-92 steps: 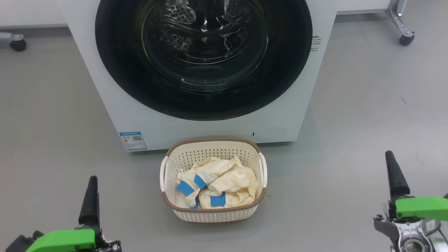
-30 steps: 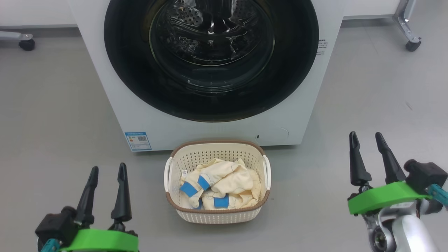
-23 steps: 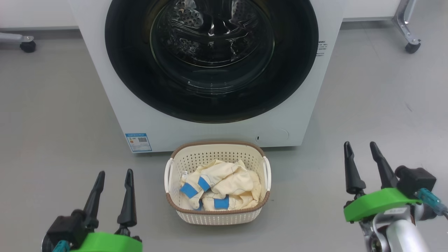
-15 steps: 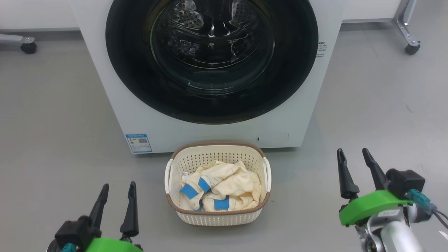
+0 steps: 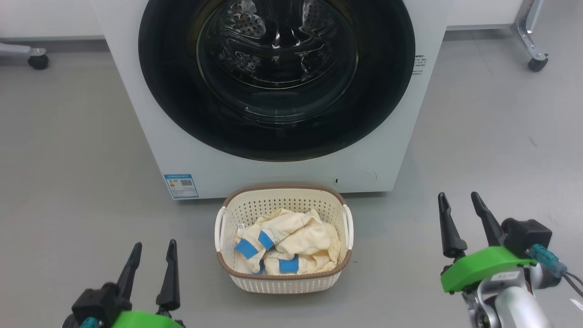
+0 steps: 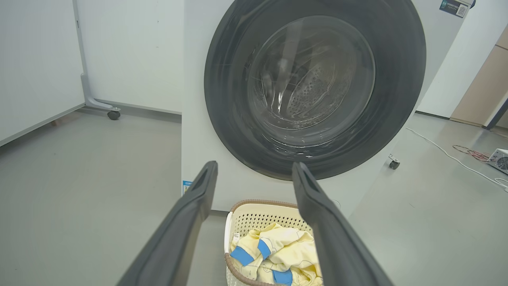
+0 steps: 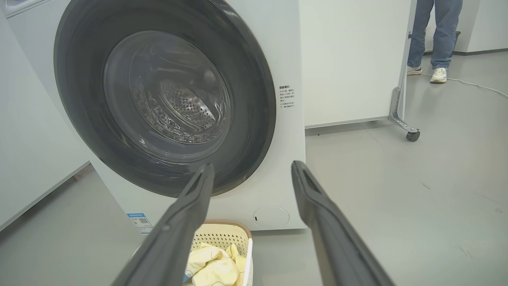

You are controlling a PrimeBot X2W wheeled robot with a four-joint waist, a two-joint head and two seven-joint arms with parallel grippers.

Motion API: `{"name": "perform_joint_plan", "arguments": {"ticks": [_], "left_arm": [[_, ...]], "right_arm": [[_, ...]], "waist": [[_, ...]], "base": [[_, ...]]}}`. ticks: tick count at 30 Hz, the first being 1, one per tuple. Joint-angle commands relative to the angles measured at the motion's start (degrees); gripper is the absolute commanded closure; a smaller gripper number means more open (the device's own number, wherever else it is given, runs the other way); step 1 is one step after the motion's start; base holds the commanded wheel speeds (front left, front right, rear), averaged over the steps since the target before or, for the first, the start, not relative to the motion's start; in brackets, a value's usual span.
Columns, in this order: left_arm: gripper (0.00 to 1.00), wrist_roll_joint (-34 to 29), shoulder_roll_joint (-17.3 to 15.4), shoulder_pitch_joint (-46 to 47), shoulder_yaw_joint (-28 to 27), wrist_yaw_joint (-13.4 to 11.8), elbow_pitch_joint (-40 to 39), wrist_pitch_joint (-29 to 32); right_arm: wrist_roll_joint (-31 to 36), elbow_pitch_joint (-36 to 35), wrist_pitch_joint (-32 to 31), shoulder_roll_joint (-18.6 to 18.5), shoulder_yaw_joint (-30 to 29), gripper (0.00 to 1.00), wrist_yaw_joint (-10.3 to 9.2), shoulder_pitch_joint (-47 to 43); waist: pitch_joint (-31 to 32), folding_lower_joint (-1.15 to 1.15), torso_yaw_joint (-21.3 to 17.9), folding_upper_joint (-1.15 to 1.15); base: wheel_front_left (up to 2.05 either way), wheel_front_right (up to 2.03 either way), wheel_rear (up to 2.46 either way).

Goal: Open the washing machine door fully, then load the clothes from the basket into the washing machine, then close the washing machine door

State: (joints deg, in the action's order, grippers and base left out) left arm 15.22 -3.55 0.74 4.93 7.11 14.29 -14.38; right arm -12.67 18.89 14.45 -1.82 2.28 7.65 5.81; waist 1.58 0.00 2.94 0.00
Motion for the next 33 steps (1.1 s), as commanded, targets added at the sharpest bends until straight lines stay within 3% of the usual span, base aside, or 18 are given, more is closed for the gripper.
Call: {"name": "perform_joint_plan", "arguments": {"ticks": [1,33], "left_arm": [[0.0,0.27,-1.03,2.8,-1.86,0.37,-1.75,-0.62],[0.0,1.92,-1.38,3.06,-1.65,0.37,-2.11,-0.62]], "right_arm": [[-0.1,-1.6,0.55,-1.06,1.39,0.0,-0.16,3.32],[-0.33,-0.75,0.55,-1.06,0.89,0.0,-0.16,3.5]], "waist": [[-0.05,0.0,0.01,0.0],[-0.34,0.0,0.32,0.0]], "base": [[0.0,0.0,0.0],[0.01,0.01,-0.01]]}}
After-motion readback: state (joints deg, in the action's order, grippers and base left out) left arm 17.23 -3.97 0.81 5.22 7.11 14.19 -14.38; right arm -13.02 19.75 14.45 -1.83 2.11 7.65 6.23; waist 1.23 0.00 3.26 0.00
